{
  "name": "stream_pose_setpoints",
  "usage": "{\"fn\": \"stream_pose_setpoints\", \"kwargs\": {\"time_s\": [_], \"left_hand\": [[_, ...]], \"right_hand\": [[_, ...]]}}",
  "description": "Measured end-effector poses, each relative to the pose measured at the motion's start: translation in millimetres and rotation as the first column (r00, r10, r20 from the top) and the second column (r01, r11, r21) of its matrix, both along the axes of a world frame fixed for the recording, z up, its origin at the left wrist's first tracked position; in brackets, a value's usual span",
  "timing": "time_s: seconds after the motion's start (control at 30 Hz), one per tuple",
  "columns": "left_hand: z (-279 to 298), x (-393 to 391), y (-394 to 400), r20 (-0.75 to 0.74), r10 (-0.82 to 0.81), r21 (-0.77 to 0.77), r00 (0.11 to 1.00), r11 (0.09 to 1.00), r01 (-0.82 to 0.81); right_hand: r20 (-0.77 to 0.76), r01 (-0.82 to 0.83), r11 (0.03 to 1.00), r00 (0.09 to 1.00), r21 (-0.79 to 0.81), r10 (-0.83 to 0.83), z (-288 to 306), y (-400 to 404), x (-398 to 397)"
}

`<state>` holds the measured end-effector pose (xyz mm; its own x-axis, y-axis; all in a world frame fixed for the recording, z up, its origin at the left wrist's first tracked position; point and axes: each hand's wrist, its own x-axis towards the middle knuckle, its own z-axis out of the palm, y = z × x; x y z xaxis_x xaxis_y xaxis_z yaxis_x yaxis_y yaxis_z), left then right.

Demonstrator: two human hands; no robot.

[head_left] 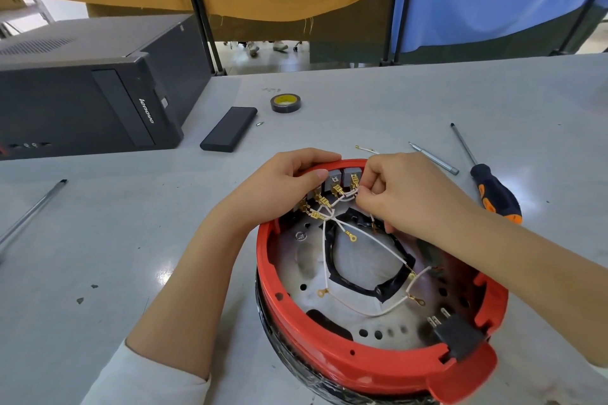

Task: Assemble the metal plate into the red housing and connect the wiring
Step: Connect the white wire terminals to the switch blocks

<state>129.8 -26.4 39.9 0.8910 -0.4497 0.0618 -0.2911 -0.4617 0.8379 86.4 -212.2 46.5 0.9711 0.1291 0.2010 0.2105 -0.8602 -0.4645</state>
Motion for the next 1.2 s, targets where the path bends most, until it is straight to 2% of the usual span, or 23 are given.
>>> {"fn": "stream_pose_setpoints", "kwargs": {"time_s": [0.4,0.53,0.87,1.2], "left_hand": [[-0.9,2.3,0.6,0.002,-0.017,0.015,1.0,1.0,0.017],[-3.2,3.6,-0.4,-0.021,-0.029,-0.021,0.999,0.999,0.028],[-7.2,7.0,-0.6,-0.076,-0.104,-0.16,0.992,0.983,0.091],[-6.3,8.5,-2.8,-0.096,-0.101,-0.157,0.99,0.984,0.085]], "right_hand": [[0.012,0.016,0.999,1.0,0.049,-0.017,-2.4,2.3,-1.1],[0.05,0.042,0.999,0.998,0.0,-0.041,-1.0,2.1,-0.7],[0.047,0.048,0.998,0.998,0.028,-0.049,-1.4,3.0,-3.0],[0.05,0.04,0.998,0.998,0.054,-0.043,-6.9,4.3,-1.7]]}}
